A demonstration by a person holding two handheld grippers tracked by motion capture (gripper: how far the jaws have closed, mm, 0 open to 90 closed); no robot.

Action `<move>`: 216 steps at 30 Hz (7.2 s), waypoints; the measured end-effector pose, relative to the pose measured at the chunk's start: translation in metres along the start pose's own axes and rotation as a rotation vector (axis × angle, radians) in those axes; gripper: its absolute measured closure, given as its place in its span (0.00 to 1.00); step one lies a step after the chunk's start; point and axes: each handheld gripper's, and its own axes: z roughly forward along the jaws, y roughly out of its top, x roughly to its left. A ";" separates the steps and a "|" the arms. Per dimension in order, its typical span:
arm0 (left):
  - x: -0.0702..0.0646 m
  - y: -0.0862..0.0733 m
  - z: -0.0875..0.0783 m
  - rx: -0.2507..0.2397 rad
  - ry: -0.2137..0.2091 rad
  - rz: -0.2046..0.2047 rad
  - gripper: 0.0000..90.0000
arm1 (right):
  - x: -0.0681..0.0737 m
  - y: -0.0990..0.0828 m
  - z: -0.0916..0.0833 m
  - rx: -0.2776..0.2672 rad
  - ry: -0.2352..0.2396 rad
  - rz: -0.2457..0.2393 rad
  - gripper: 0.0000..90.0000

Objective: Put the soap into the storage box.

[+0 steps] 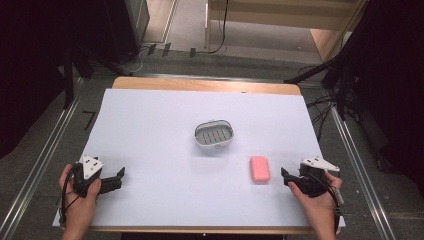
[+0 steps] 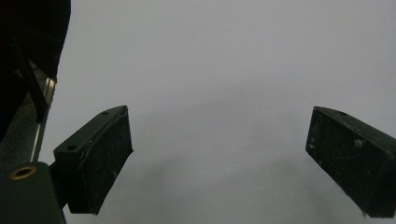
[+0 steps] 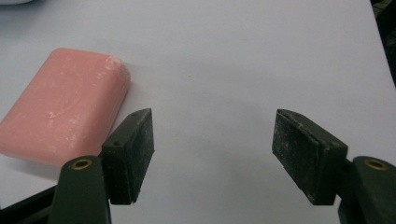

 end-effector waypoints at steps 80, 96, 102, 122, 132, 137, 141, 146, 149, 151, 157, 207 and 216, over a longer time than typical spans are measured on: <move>0.000 0.000 0.000 0.000 -0.005 -0.004 0.08 | 0.081 0.056 0.045 0.384 0.063 0.074 0.41; 0.000 0.000 0.000 0.001 -0.004 -0.003 0.09 | 0.085 0.054 0.052 0.425 0.068 0.006 0.43; 0.000 0.000 0.000 0.000 -0.005 -0.003 0.08 | 0.086 0.055 0.052 0.433 0.095 -0.037 0.43; 0.000 0.000 0.000 0.000 -0.005 -0.003 0.08 | 0.096 0.066 0.052 0.414 0.274 -0.322 0.43; 0.000 0.000 0.000 0.000 -0.005 -0.004 0.09 | 0.107 0.077 0.049 0.393 0.374 -0.498 0.43; 0.001 0.000 0.000 -0.001 -0.006 -0.005 0.08 | 0.115 0.082 0.051 0.387 0.410 -0.567 0.43; 0.001 0.000 0.000 -0.002 -0.006 -0.008 0.08 | 0.122 0.084 0.053 0.372 0.431 -0.630 0.43; 0.001 0.000 0.000 -0.002 -0.007 -0.009 0.08 | 0.130 0.089 0.055 0.370 0.444 -0.667 0.43; 0.001 0.000 0.000 -0.004 -0.007 -0.010 0.08 | 0.135 0.093 0.056 0.365 0.462 -0.701 0.43; 0.001 0.000 0.000 -0.006 -0.009 -0.012 0.09 | 0.140 0.097 0.056 0.357 0.466 -0.723 0.43; 0.001 0.000 0.000 -0.006 -0.009 -0.011 0.08 | 0.146 0.105 0.057 0.348 0.491 -0.740 0.43; 0.001 0.000 0.000 -0.007 -0.014 -0.010 0.08 | 0.173 0.177 0.086 0.307 0.580 -0.936 0.43; 0.001 0.000 0.000 -0.005 -0.015 -0.010 0.09 | 0.174 0.183 0.092 0.306 0.606 -1.010 0.43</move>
